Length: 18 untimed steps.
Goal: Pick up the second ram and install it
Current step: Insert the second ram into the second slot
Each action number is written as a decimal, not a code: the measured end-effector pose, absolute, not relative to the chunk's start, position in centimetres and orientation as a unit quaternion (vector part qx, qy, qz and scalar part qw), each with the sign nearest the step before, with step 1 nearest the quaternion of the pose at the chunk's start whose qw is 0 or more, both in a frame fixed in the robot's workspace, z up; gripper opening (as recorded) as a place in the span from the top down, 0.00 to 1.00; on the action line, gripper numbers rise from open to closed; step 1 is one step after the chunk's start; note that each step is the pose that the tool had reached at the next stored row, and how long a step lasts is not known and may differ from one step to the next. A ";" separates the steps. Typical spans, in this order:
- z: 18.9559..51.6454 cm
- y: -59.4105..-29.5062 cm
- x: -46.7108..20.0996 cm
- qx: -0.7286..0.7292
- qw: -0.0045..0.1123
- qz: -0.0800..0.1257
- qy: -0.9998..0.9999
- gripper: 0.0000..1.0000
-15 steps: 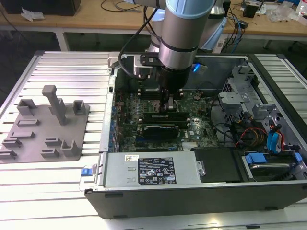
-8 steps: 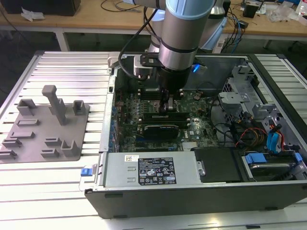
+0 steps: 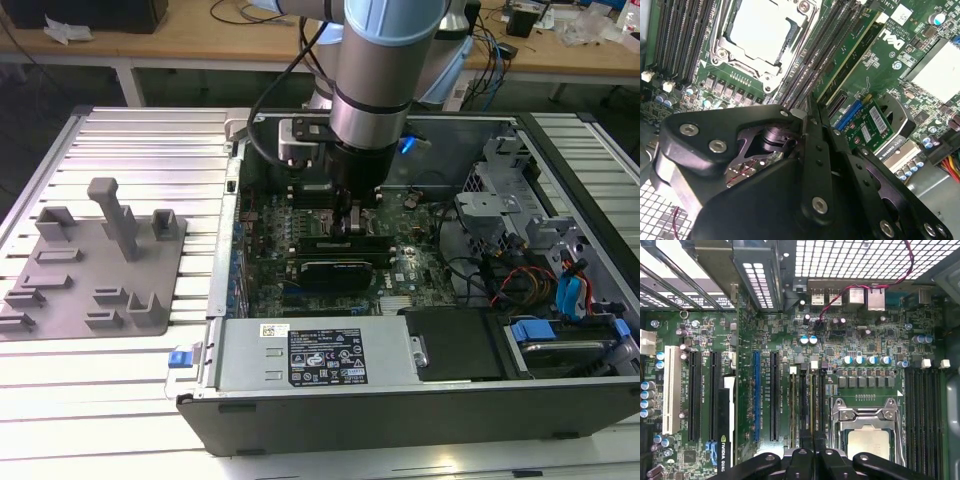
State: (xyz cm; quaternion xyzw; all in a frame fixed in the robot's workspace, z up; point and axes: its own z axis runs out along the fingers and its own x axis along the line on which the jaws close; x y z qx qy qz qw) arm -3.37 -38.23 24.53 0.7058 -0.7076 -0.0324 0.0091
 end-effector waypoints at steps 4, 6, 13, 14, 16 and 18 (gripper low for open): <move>24.4 -38.1 -3.4 0.706 0.009 -0.033 -0.708 0.91; 24.3 -38.0 -3.4 0.706 0.009 -0.033 -0.708 0.91; 23.9 -37.9 -3.5 0.706 0.009 -0.033 -0.708 0.91; 23.8 -37.9 -3.5 0.706 0.009 -0.033 -0.708 0.91; 23.8 -37.9 -3.5 0.706 0.009 -0.033 -0.708 0.91; 23.8 -37.9 -3.5 0.706 0.008 -0.033 -0.707 0.91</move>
